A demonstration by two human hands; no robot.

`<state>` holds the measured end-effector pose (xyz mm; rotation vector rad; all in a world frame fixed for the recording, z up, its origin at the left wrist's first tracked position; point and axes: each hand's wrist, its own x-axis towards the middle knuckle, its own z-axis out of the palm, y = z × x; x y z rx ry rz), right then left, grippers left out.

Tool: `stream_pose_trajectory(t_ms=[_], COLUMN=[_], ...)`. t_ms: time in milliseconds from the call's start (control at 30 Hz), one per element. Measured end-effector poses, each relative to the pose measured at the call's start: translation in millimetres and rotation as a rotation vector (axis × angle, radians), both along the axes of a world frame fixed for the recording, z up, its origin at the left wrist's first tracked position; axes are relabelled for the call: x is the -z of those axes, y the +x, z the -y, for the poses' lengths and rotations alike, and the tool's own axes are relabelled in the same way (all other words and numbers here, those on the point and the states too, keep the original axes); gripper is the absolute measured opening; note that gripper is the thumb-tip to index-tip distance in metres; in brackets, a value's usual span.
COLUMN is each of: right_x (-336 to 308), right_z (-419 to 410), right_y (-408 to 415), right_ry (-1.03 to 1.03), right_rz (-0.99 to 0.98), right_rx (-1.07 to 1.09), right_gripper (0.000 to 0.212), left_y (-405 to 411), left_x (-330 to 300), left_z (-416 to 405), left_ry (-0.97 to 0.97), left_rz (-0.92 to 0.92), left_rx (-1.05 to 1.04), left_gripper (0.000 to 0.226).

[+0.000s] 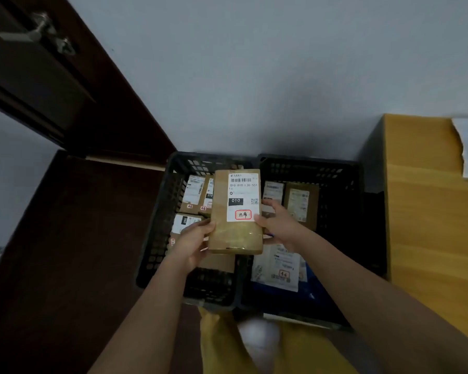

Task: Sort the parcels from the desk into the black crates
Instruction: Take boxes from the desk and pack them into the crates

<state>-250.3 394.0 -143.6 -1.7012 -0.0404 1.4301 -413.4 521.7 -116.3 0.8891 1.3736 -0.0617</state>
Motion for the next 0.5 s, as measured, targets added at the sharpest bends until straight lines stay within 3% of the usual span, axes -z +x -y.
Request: stream_pose_trajectory(t_ms=[167, 333, 500], right_x=[24, 51, 77], right_z=[-38, -87, -109], right_y=[-44, -103, -152], right_ry=[-0.041, -0.137, -0.233], right_rz=[-0.016, -0.059, -0.070], right_rx=[0.126, 0.235, 0.248], right_gripper=[0.066, 0.069, 0.054], left_y=[-23, -67, -99], left_x=[23, 58, 105], left_z=[-58, -108, -125], left_ry=[0.007, 0.005, -0.103], left_rz=[-0.008, -0.022, -0.057], left_rx=[0.165, 0.285, 0.263], left_gripper=[0.026, 0.042, 0.041])
